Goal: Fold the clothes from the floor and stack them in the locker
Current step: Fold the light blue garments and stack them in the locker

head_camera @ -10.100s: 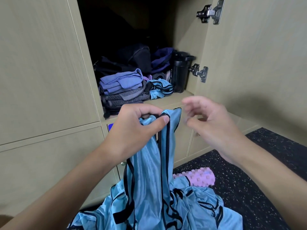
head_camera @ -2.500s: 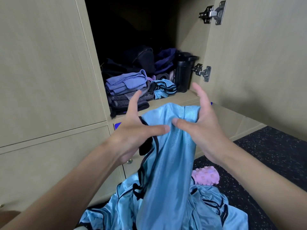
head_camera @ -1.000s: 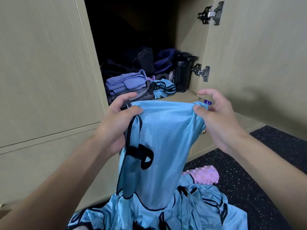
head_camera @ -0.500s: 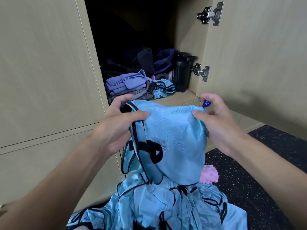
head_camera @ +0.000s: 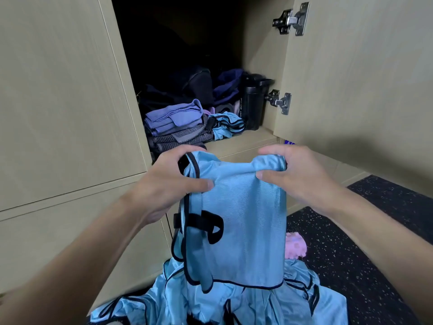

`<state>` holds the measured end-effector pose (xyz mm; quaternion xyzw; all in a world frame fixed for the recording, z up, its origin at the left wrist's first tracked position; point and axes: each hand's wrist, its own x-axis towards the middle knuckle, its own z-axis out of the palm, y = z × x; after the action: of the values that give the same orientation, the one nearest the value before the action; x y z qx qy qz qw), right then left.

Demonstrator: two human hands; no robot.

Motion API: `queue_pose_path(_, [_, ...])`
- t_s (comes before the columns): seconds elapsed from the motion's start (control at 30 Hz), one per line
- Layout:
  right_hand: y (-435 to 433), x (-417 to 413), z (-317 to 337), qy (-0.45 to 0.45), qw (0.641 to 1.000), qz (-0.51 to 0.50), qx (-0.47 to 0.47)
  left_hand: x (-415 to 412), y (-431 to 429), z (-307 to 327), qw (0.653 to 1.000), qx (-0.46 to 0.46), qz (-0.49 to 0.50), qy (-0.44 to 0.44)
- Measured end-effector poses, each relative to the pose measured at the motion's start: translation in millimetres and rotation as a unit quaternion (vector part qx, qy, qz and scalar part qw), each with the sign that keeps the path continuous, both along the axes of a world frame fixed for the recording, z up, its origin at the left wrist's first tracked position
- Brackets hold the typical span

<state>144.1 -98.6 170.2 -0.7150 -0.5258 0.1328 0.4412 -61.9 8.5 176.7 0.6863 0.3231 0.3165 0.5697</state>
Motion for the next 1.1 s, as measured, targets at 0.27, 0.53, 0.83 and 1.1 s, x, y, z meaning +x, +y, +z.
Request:
queue_pose_path(0.27, [-1.1,11.6,-4.3,-0.093,0.995,-0.019,0.029,-1.8,15.9,-12.2,0.921,0.326,0.075,0.201])
queue_pose_path(0.53, [-2.3,5.0,3.0,-0.081,0.996,-0.021,0.009,7.0,11.2,-14.7,0.93,0.295,0.125,0.181])
queue_pose_path(0.83, [3.9,-32.3,5.4,0.224,0.972,0.005,-0.075,31.2,-12.7,-21.4,0.951,0.236,0.142,0.144])
queue_pose_path(1.1, [1.0,-38.1,10.9,0.456,0.875,0.155,-0.037,27.2,-8.5,-16.8,0.999,-0.021,0.011,-0.027])
